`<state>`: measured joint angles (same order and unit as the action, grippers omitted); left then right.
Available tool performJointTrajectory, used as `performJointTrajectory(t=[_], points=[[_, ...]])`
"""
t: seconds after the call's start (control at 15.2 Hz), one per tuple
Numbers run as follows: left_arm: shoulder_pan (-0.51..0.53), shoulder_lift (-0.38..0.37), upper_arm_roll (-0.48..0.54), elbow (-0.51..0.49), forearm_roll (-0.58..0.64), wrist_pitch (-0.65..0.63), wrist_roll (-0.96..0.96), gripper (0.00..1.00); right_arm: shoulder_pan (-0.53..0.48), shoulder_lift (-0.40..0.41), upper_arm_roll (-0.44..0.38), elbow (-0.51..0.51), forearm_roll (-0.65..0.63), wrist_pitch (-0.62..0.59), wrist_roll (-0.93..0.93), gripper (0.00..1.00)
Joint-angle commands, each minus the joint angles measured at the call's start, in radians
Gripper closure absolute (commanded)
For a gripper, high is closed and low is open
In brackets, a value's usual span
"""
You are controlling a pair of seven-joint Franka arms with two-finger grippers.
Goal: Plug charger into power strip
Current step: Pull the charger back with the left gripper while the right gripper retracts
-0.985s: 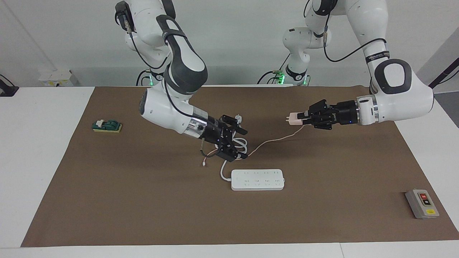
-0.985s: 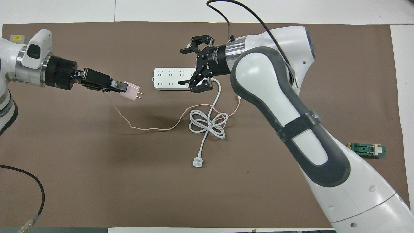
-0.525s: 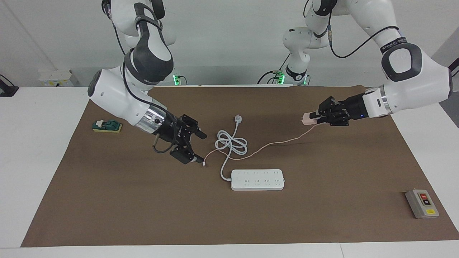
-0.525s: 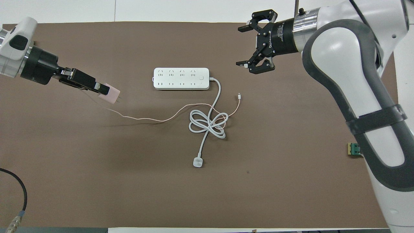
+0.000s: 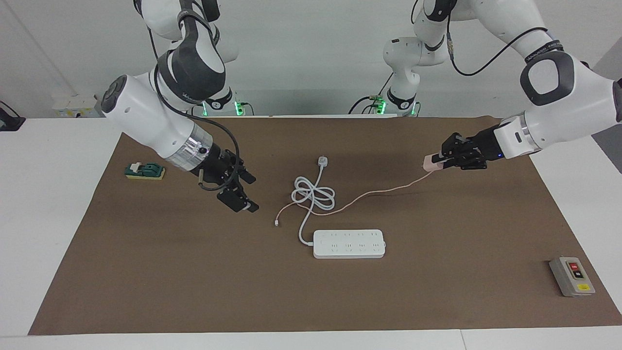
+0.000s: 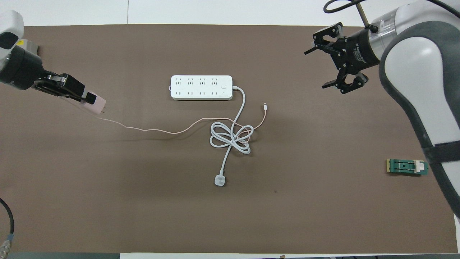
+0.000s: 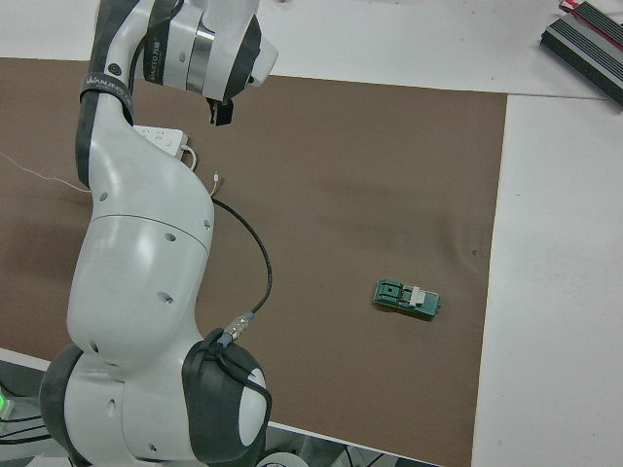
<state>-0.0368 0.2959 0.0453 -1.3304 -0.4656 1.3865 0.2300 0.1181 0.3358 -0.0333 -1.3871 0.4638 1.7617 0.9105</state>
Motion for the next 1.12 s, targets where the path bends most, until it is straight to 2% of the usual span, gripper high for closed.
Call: performJointTrajectory(t=[0.0, 0.2, 0.39, 0.59, 0.85, 1.05], points=[[-0.032, 0.008, 0.002, 0.031, 0.036, -0.018, -0.088, 1.0, -0.031, -0.032, 0.01, -0.012, -0.114, -0.054, -0.244, 0.0], [-0.051, 0.008, 0.011, 0.031, 0.048, -0.017, -0.118, 1.0, -0.035, -0.067, 0.01, -0.012, -0.282, -0.105, -0.535, 0.0], [-0.055, 0.015, 0.008, 0.075, 0.105, -0.012, -0.158, 1.0, -0.061, -0.148, 0.012, -0.029, -0.391, -0.148, -0.796, 0.0], [-0.054, 0.012, 0.01, 0.077, 0.128, 0.047, -0.251, 1.0, -0.075, -0.231, 0.012, -0.047, -0.458, -0.218, -0.869, 0.0], [-0.052, 0.005, 0.013, 0.079, 0.157, 0.132, -0.429, 1.0, -0.09, -0.352, 0.013, -0.136, -0.484, -0.243, -0.923, 0.0], [-0.054, 0.012, 0.011, 0.115, 0.237, 0.117, -0.494, 1.0, -0.121, -0.353, 0.027, -0.136, -0.484, -0.292, -0.926, 0.0]])
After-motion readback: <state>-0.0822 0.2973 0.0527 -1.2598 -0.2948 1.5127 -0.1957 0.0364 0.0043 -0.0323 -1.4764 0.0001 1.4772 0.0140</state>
